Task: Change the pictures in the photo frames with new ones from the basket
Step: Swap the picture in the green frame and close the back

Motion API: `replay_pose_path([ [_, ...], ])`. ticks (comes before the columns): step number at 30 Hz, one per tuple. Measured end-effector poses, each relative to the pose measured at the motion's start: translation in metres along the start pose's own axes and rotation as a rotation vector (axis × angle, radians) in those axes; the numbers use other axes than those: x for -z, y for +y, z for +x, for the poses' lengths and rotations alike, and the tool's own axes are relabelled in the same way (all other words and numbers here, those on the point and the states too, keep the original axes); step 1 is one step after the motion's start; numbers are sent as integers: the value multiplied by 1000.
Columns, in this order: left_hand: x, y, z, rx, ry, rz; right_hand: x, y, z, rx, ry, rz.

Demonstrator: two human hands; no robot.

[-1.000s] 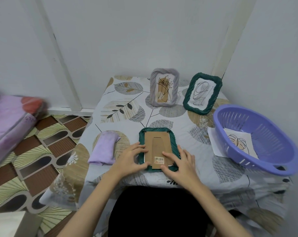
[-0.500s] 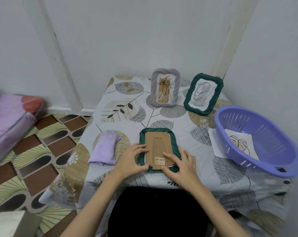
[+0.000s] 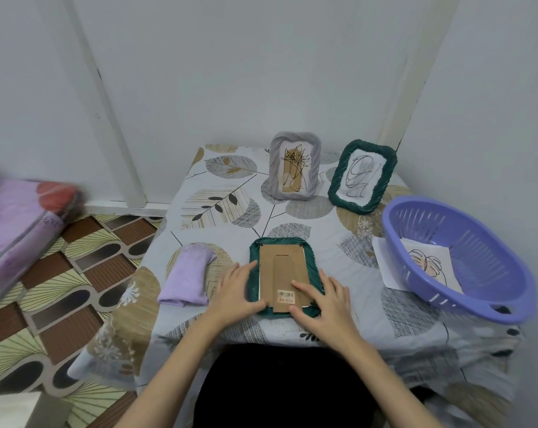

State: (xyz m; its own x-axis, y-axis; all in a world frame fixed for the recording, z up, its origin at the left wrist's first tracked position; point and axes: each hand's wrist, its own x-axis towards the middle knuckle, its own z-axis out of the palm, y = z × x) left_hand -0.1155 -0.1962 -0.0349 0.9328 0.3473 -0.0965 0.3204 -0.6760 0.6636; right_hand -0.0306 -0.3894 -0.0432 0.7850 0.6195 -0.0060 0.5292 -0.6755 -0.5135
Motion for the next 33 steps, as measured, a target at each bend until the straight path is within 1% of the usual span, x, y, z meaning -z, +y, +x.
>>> replay_pose_path([
  [4,-2,0,3,9,54,-236,3,-2,-2,-2,-7,28],
  [7,1,0,4,-15,42,-526,8,-5,-2,-8,-18,75],
  [9,4,1,6,20,27,-734,17,-11,1,-22,-38,138],
  [11,8,6,7,103,8,-996,27,-21,7,-1,0,202],
  [12,9,10,7,115,15,-1095,34,-29,11,25,38,254],
  [13,12,16,6,95,27,-1139,40,-38,16,58,69,338],
  [16,20,35,4,-25,105,-1090,58,-63,24,112,51,610],
  [19,27,55,1,-172,190,-879,67,-73,30,129,98,692],
  [21,26,66,-2,-256,217,-721,73,-76,32,116,127,783],
  [23,19,72,-4,-312,199,-637,75,-77,29,108,153,838],
  [25,13,75,-5,-351,119,-607,74,-74,26,94,185,815],
  [27,10,75,-6,-347,52,-582,74,-66,22,89,232,833],
  [28,10,75,-7,-333,66,-563,75,-61,21,72,264,859],
  [30,11,70,-6,-268,156,-521,77,-51,20,-7,306,926],
  [32,12,62,-3,-183,226,-470,75,-42,20,-87,299,1015],
  [33,12,58,-2,-156,232,-473,72,-37,20,-120,281,1078],
])
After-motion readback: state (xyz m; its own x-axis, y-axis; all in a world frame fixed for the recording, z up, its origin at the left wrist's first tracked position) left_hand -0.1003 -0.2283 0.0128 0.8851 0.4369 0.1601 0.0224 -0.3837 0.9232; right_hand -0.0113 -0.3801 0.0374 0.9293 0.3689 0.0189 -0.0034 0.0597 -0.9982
